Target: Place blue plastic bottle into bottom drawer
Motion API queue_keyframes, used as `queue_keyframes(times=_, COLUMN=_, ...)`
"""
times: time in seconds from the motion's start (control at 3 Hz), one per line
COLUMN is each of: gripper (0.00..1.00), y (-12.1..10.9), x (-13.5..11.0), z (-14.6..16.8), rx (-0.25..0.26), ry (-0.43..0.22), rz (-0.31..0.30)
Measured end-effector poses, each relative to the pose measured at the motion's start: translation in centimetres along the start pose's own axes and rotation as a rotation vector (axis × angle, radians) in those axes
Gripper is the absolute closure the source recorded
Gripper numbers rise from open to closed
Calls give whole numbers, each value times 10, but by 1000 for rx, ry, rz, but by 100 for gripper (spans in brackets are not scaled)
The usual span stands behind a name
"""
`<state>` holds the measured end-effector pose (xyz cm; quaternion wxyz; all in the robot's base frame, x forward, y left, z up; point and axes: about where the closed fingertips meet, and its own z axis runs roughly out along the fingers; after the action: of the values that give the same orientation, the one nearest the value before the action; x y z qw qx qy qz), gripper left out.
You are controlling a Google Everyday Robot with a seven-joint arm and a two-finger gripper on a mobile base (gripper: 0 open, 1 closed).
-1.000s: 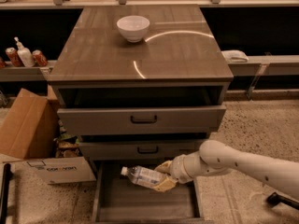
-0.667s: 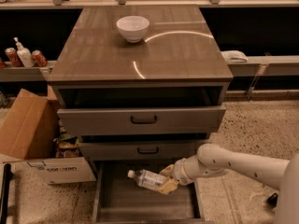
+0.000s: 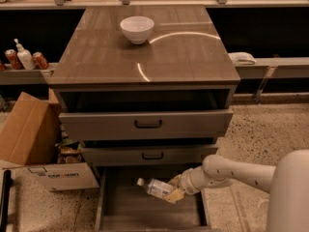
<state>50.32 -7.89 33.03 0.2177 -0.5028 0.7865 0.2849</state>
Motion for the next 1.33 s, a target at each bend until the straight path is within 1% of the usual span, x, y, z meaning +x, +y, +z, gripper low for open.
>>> queue_keyframes(times=0.33, gripper=29, y=-10, x=16, z=23, rx=-5, ry=0, rz=19)
queue_keyframes(times=0.67, gripper=5, y=-20, x=28, z=44, rx=-8, ry=10, rz=34)
queue_keyframes(times=1.0, gripper=0, y=-18, x=28, z=45, rx=-11, ry=9, rz=34)
queue_keyframes(times=1.33, gripper=0, y=-18, x=28, z=45, rx=-11, ry=8, rz=34)
